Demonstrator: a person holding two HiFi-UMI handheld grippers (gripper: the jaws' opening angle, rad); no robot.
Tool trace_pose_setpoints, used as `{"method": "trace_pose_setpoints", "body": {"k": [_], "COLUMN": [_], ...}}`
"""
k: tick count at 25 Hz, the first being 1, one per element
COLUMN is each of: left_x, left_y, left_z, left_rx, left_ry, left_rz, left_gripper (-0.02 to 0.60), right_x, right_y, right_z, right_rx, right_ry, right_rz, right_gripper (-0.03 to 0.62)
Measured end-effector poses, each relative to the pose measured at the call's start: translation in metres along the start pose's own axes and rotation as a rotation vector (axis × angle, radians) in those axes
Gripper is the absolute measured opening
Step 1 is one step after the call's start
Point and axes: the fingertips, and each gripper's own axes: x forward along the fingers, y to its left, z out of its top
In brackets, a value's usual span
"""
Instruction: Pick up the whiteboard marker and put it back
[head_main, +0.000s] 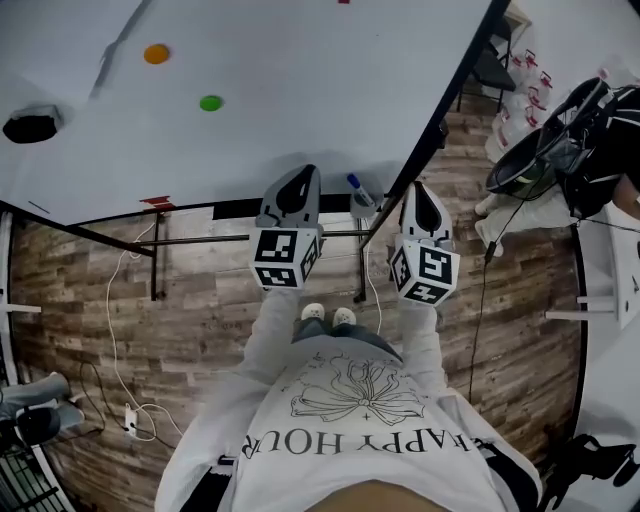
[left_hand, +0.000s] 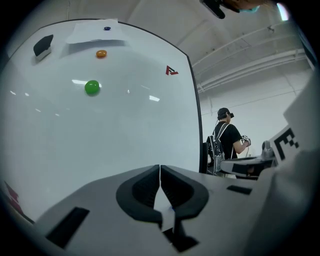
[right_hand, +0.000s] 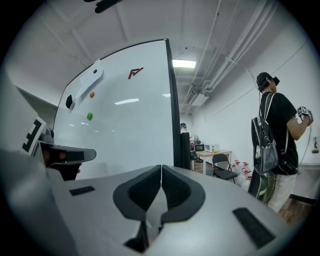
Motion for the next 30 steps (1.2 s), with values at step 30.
{"method": "trace_pose_setpoints", "body": {"k": [30], "left_x": [-0.011], "left_y": [0.024], "left_z": [0.006], "left_rx": [0.032], "left_ry": [-0.001], "left_rz": [0.074], "left_gripper": [0.008], "right_x": [0.013], "right_y": [0.019], "right_z": [0.005], "right_rx": [0.003], "right_ry": [-0.018], "right_rz": [0.029], "right_gripper": [0.005]}}
